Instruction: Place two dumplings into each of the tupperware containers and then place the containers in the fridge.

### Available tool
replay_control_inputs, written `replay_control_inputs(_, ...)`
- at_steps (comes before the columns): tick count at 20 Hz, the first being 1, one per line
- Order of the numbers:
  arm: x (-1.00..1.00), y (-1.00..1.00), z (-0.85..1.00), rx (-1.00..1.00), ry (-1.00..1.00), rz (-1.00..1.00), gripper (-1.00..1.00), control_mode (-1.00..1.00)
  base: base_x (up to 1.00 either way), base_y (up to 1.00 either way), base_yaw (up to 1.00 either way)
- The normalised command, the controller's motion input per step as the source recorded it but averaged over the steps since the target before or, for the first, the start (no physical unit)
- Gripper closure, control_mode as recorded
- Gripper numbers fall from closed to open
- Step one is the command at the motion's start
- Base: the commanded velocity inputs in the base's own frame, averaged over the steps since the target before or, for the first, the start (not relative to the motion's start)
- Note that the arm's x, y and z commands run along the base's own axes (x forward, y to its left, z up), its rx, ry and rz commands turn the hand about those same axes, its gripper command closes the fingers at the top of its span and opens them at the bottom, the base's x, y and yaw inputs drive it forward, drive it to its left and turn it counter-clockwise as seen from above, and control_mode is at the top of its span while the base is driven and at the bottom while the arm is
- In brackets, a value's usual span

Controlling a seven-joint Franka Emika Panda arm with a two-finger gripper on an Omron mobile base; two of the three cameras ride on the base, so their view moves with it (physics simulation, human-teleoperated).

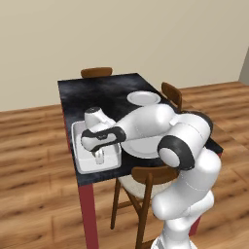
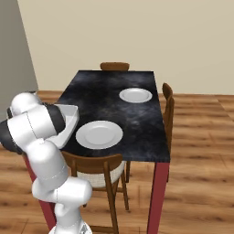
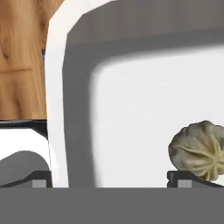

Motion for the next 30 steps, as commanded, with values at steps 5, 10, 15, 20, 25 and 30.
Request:
replay_control_inputs(5, 0.00, 0.00, -0.32, 0.00, 0.00, 0.00, -1.00, -1.00, 0.00, 0.00, 0.00)
replay_control_inputs(10, 0.00, 0.00, -0.05, 0.00, 0.01, 0.00, -1.00, -1.00, 0.00, 0.00, 0.00)
replay_control_inputs(15, 0.00, 0.00, 0.00, 0.00, 0.00, 0.00, 1.00, -1.00, 0.00, 0.00, 0.00)
replay_control_inputs(20, 0.00, 0.00, 0.00, 0.00, 0.00, 0.00, 1.00, -1.00, 0.00, 0.00, 0.00)
replay_control_inputs(25, -0.02, -0.04, 0.09, 0.00, 0.00, 0.00, 1.00, -1.00, 0.00, 0.00, 0.00)
replay_control_inputs(30, -0.16, -0.13, 0.41, 0.00, 0.00, 0.00, 1.00, -1.00, 0.00, 0.00, 0.00)
